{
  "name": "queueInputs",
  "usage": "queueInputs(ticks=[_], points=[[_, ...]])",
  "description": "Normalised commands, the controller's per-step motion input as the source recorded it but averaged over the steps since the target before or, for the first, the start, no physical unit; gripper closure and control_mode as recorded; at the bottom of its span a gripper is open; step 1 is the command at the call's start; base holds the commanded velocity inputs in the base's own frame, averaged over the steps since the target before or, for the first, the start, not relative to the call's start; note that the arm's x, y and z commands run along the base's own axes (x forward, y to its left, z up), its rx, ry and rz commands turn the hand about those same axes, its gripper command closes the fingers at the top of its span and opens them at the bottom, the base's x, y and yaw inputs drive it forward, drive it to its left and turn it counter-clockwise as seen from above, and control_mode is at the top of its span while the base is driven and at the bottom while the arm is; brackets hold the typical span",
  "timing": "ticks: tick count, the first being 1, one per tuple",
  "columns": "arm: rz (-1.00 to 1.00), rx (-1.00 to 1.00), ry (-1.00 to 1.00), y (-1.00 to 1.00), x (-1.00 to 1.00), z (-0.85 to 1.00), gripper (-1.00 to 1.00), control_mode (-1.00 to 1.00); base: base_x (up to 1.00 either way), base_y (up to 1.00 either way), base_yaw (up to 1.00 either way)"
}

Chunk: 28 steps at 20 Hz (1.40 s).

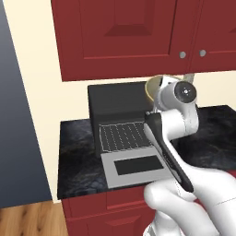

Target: Pick up the heated bread from the toaster oven and place it in the bowl. Then move the bread bowl to the dining counter.

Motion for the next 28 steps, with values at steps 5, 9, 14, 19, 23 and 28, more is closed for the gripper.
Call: queueInputs(ticks=[5, 9, 14, 19, 23, 28], points=[[0.03, -0.04, -0.03, 0.00, -0.04, 0.00, 1.00, -1.00, 0.00, 0.00, 0.00], [0.00, 0.00, 0.00, 0.00, -0.01, 0.00, 1.00, 1.00, -0.26, -0.09, 0.06], [0.00, 0.00, 0.00, 0.00, 0.00, 0.00, 1.00, 1.00, -1.00, -0.40, 0.51], [0.00, 0.00, 0.00, 0.00, 0.00, 0.00, 1.00, 1.00, -0.35, -0.08, 0.99], [0.00, 0.00, 0.00, 0.00, 0.00, 0.00, 1.00, 1.00, -0.06, 0.00, 1.00], [0.00, 0.00, 0.00, 0.00, 0.00, 0.00, 1.00, 1.00, -0.01, 0.00, 1.00]])
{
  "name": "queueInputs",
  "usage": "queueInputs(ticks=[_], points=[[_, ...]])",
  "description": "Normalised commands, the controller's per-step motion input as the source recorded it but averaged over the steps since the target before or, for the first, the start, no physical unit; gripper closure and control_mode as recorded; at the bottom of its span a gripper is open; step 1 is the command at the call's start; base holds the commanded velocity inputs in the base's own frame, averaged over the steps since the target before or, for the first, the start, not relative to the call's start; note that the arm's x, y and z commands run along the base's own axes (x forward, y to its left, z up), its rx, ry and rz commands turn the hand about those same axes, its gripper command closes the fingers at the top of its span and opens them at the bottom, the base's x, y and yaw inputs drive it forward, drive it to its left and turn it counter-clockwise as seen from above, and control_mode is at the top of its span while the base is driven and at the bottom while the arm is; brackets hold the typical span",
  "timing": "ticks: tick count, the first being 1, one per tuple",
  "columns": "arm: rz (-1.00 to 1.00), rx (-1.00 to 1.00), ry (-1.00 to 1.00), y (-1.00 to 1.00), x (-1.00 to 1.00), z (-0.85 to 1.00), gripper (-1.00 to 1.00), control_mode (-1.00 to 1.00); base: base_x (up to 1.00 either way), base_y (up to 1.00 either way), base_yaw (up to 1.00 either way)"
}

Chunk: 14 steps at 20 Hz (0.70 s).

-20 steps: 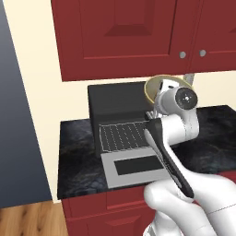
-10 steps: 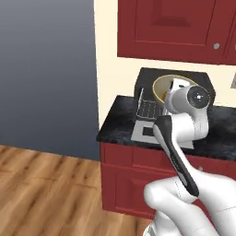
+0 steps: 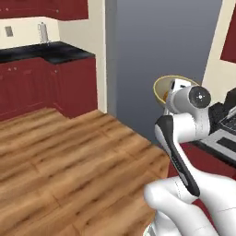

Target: Pick up the heated bread from the toaster oven and place it in the bowl. Then move the bread bowl to the dining counter.

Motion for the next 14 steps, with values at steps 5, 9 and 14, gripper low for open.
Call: queueInputs(ticks=[5, 9, 14], points=[[0.00, 0.00, 0.00, 0.00, 0.00, 0.00, 1.00, 1.00, 0.00, 0.03, 1.00], [0.00, 0.00, 0.00, 0.00, 0.00, 0.00, 1.00, 1.00, 0.00, 0.24, 0.95], [0.00, 0.00, 0.00, 0.00, 0.00, 0.00, 1.00, 1.00, 0.20, 0.32, 0.86]])
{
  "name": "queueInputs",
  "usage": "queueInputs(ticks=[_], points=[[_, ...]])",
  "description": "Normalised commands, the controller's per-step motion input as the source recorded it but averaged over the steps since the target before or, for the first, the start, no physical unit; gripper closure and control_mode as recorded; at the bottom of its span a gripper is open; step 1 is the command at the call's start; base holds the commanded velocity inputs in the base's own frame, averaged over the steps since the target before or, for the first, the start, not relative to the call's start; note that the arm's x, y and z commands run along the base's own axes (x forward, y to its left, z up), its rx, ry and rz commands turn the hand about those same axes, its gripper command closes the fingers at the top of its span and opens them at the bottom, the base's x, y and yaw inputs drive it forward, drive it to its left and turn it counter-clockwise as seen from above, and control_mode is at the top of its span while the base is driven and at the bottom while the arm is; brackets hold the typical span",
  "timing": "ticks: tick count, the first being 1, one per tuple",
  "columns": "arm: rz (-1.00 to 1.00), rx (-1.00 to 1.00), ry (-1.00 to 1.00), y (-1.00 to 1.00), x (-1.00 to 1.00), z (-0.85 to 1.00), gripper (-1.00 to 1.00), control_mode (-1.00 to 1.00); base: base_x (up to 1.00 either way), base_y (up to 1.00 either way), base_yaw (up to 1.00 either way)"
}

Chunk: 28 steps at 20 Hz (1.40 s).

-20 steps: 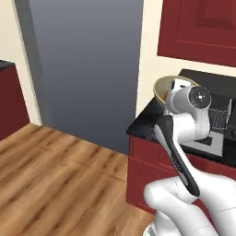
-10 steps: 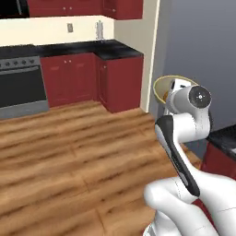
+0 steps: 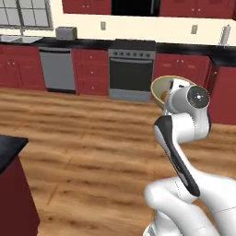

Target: Pick up the heated bread from the toaster oven and place it in the bowl. Then move the bread bowl to the dining counter.

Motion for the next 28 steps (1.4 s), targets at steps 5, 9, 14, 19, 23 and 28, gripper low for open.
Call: queueInputs(ticks=[5, 9, 14, 19, 23, 28], points=[[0.00, 0.00, 0.00, 0.00, 0.00, 0.00, 1.00, 1.00, 0.40, 0.09, 0.86], [0.00, 0.00, 0.00, 0.00, 0.00, 0.00, 1.00, 1.00, 0.02, 0.00, 1.00], [0.00, 0.00, 0.00, 0.00, 0.00, 0.00, 1.00, 1.00, 0.05, 0.00, 0.99], [0.00, 0.00, 0.00, 0.00, 0.00, 0.00, 1.00, 1.00, 0.39, -0.02, 0.91], [0.00, 0.00, 0.00, 0.00, 0.00, 0.00, 1.00, 1.00, 0.75, -0.02, 0.67], [0.00, 0.00, 0.00, 0.00, 0.00, 0.00, 1.00, 1.00, 0.94, 0.00, 0.17]])
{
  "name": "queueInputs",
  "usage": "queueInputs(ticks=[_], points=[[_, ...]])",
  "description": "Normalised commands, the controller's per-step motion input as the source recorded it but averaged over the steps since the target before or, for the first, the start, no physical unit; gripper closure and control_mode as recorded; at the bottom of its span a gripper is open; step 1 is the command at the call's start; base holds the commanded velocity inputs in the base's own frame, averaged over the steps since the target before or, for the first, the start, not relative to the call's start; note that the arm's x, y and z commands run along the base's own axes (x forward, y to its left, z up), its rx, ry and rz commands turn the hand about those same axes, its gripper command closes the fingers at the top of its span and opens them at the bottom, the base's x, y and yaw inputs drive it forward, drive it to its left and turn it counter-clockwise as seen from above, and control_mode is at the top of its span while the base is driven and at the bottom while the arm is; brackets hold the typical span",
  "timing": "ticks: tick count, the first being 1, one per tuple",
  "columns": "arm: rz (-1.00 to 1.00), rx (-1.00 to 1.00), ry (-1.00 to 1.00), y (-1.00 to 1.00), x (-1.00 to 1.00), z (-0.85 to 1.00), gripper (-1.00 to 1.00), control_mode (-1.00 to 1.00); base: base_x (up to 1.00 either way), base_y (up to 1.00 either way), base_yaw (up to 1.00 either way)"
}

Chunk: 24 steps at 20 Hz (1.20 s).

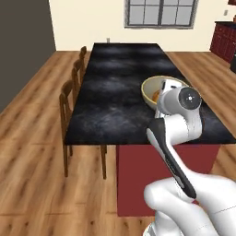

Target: Pick up the heated bread from the toaster oven and place it in the bowl. Then move the bread bowl to the dining counter.

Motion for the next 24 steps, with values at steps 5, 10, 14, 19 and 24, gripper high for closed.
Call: queueInputs(ticks=[5, 10, 14, 19, 24], points=[[0.00, 0.00, 0.00, 0.00, 0.00, 0.00, 1.00, 1.00, 0.73, 0.00, -0.20], [0.00, 0.00, 0.00, 0.00, 0.00, 0.00, 1.00, -1.00, 0.10, 0.00, -0.05], [0.00, 0.00, 0.12, -0.01, 0.73, -0.11, 1.00, -1.00, 0.00, 0.00, 0.00], [0.00, 0.00, 0.16, -0.21, 1.00, -0.43, 1.00, -1.00, 0.00, 0.00, 0.00], [0.00, 0.00, 0.05, -0.17, 1.00, -0.64, 1.00, -1.00, 0.00, 0.00, 0.00]])
